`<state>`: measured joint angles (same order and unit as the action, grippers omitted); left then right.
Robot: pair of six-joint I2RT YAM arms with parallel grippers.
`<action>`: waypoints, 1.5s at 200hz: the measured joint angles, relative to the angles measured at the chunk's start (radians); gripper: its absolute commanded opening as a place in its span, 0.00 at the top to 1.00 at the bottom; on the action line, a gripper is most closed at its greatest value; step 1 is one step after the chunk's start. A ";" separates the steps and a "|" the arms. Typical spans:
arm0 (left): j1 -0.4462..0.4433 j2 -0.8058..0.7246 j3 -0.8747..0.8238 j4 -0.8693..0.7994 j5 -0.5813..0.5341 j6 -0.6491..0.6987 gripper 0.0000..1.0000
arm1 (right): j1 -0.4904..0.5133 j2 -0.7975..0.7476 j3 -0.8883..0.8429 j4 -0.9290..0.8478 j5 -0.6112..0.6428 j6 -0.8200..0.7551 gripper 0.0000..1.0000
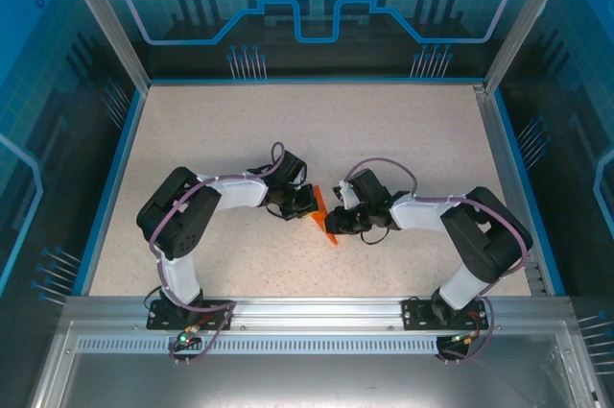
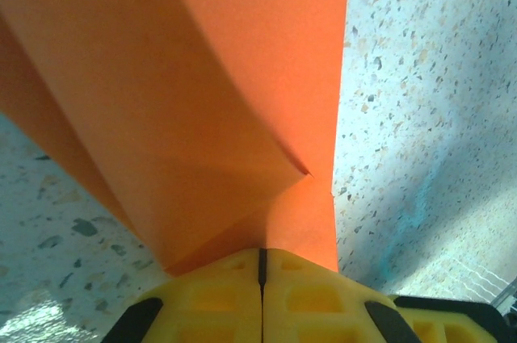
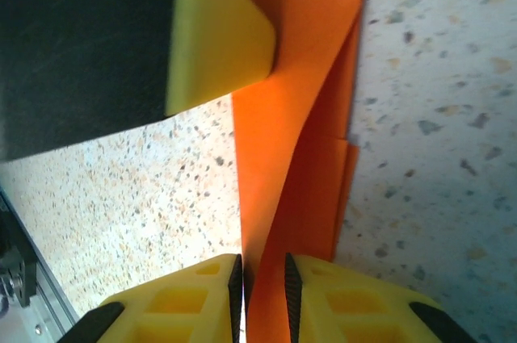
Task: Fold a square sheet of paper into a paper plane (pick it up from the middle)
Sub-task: Fold the wing for the fifth time at the center of the table.
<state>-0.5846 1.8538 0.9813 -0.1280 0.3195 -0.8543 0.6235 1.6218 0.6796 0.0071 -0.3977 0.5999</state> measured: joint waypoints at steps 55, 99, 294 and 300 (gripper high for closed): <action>-0.001 0.010 0.023 -0.032 -0.002 0.000 0.95 | 0.043 -0.006 0.001 -0.036 0.051 -0.069 0.80; -0.001 0.012 0.029 -0.043 -0.003 0.000 0.95 | 0.043 -0.006 0.001 -0.043 0.068 -0.089 0.90; -0.001 0.024 0.053 -0.076 -0.009 0.019 0.95 | 0.111 -0.040 0.193 -0.233 0.137 -0.066 0.86; -0.001 0.024 0.053 -0.076 -0.009 0.019 0.95 | 0.116 -0.020 0.204 -0.239 0.137 -0.066 0.86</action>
<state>-0.5858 1.8778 1.0340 -0.2043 0.3103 -0.8352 0.7391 1.6020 0.8833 -0.2321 -0.2604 0.5339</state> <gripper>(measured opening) 0.050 0.143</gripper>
